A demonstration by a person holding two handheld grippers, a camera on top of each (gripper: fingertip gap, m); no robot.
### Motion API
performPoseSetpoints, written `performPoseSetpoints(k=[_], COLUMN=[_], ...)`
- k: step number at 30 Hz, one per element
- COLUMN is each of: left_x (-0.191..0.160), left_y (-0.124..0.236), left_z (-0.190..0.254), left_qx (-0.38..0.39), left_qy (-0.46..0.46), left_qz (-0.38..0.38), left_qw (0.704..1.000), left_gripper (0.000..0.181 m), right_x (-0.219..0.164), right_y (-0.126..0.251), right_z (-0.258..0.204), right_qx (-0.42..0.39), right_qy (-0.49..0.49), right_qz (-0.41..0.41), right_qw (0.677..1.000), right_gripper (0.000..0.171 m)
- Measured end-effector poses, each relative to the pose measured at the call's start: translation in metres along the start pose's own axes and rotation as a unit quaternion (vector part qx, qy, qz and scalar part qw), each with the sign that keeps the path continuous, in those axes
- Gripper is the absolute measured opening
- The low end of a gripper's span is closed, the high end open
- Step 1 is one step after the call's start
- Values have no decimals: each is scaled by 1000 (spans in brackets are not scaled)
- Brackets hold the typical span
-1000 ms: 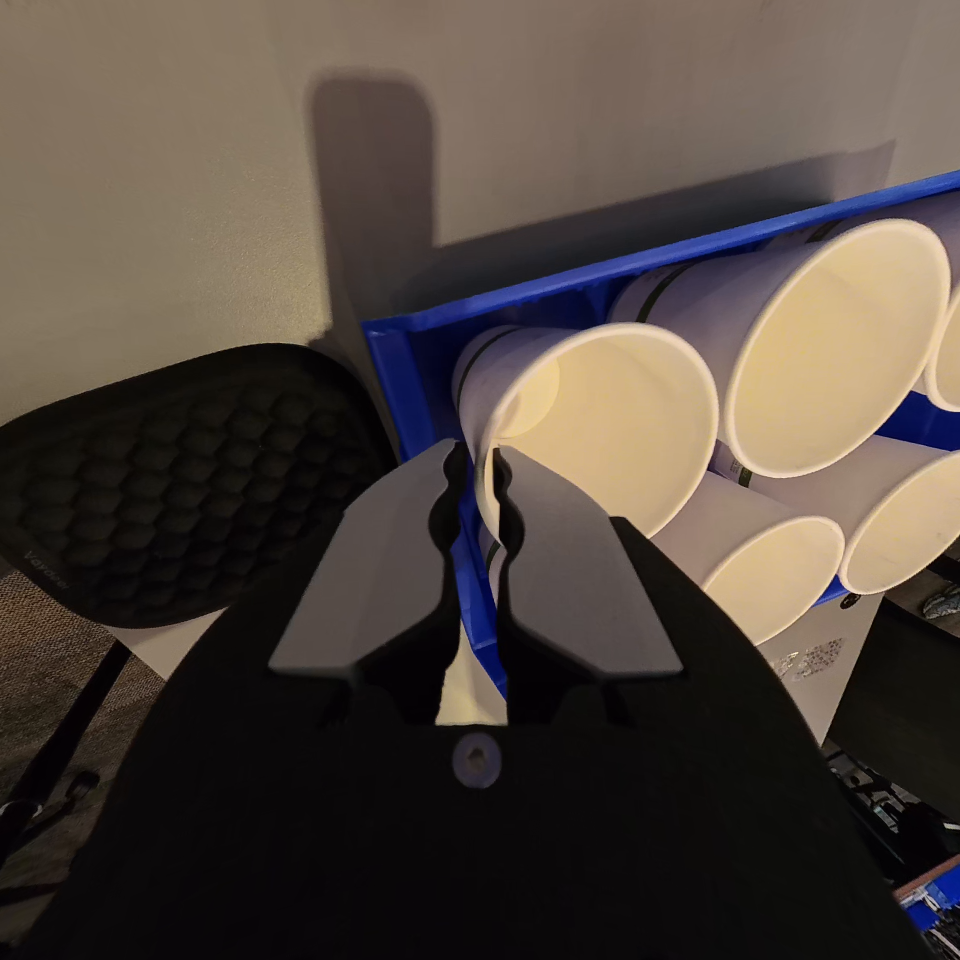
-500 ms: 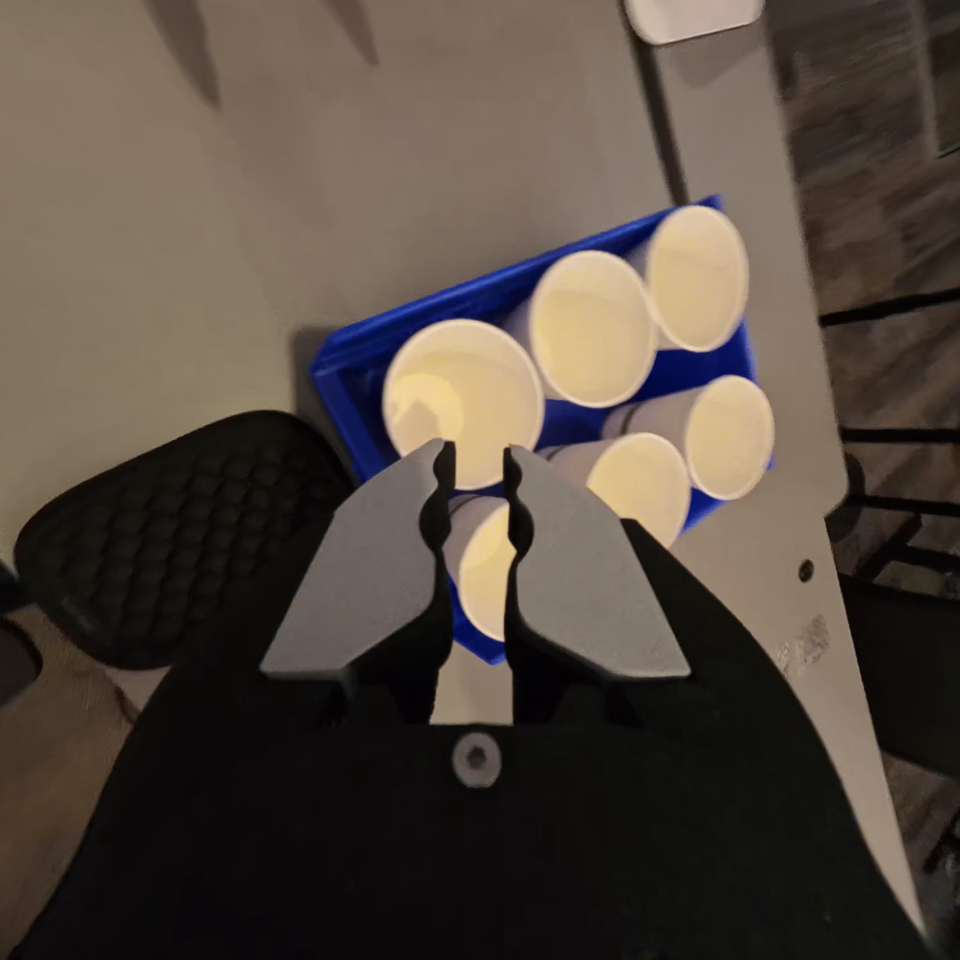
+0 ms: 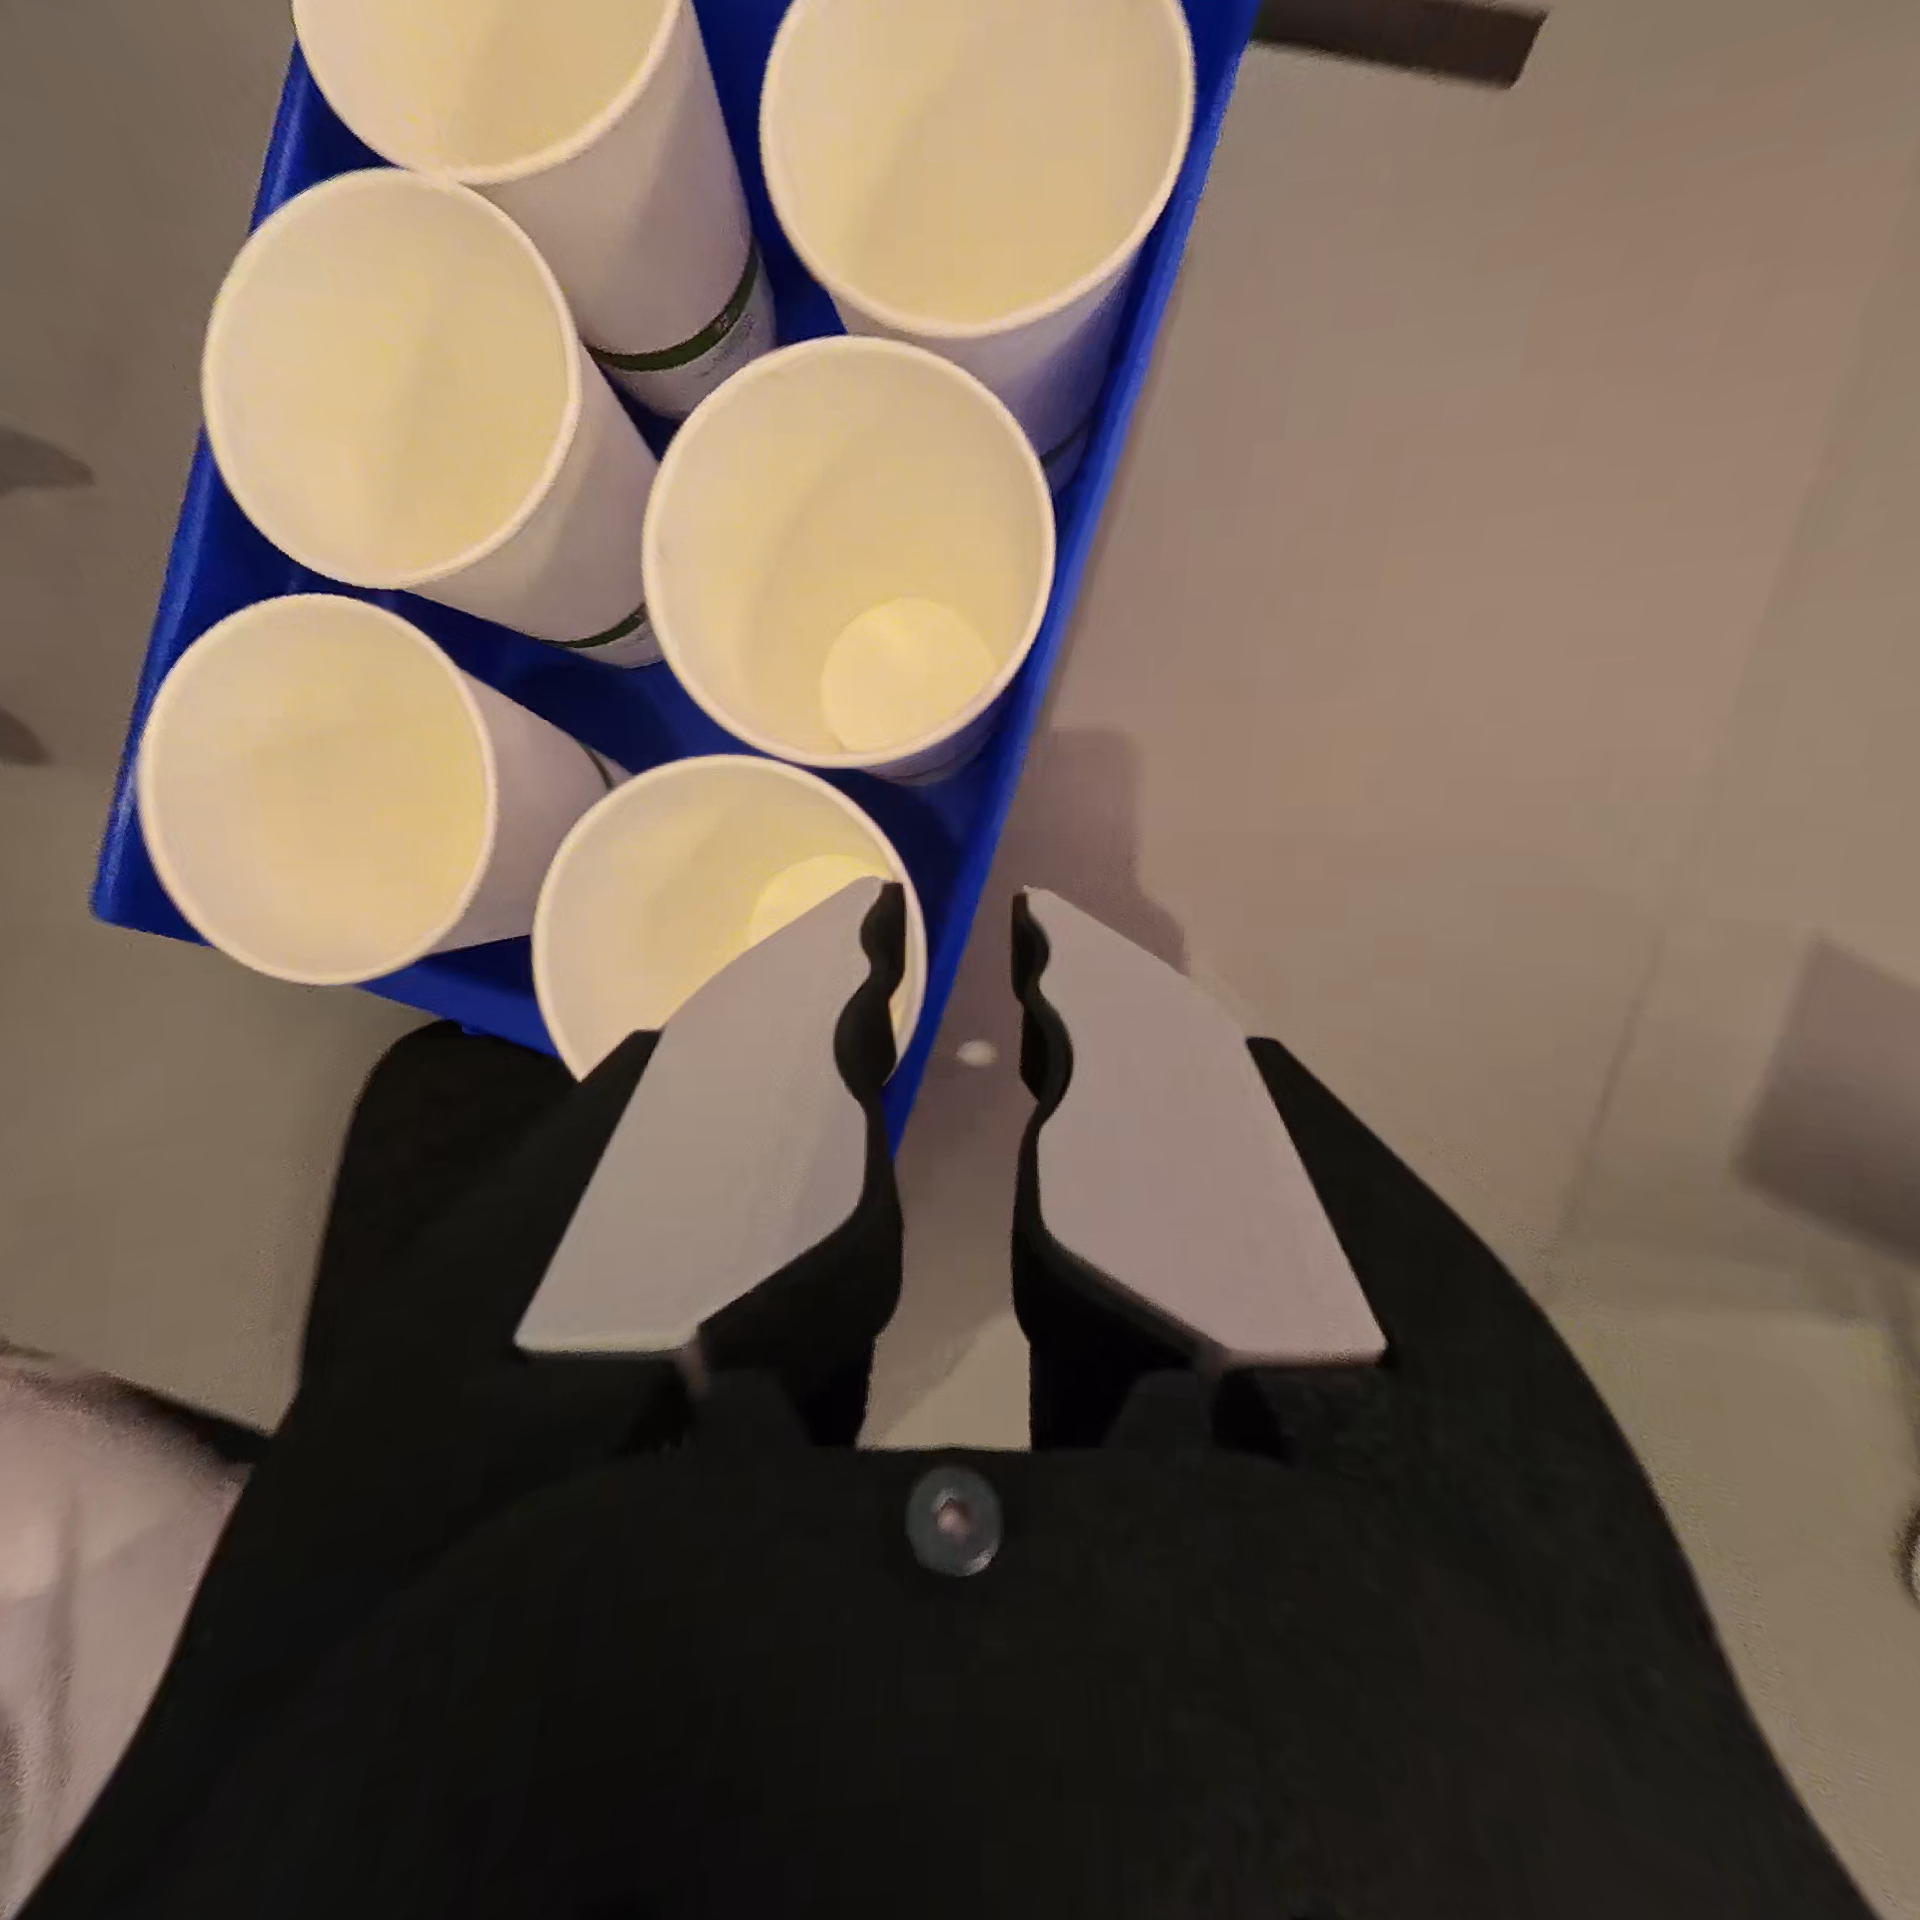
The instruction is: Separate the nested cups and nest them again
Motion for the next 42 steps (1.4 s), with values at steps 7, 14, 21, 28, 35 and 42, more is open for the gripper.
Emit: performPoseSetpoints(k=[7,14,21,28,35,42], left_x=[-8,-11,-12,-13,-13,-16], left_y=[-5,-5,-7,-7,-6,-7], left_z=[-2,-5,-4,-4,-6,-8], left_qx=[2,3,3,3,6,12], left_qy=[2,7,5,3,4,4], left_qz=[-17,-19,-23,-26,-26,-35], left_qw=[1000,1000,1000,1000,1000,999], left_gripper=[98,98,98,98,98,98], right_x=[5,-1,-1,0,-1,-1], right_y=[-39,-56,-65,-67,-69,-71], right_z=[11,18,16,12,14,15], right_qx=[58,75,74,76,101,108], right_qy=[-76,-92,-92,-98,-130,-157], right_qz=[-90,-124,-144,-175,-193,-196], right_qw=[991,985,983,977,967,962], right_gripper=[18,19,16,8,8,9])
Point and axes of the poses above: each gripper's, where its closed fingertips meet, y back along the fingers, x out of its top, z = x × y across the jaws, the point moved 5 cm from there along y, back along the fingers, and after that the axes turned 1 degree about -x, right-handed, at the moved point
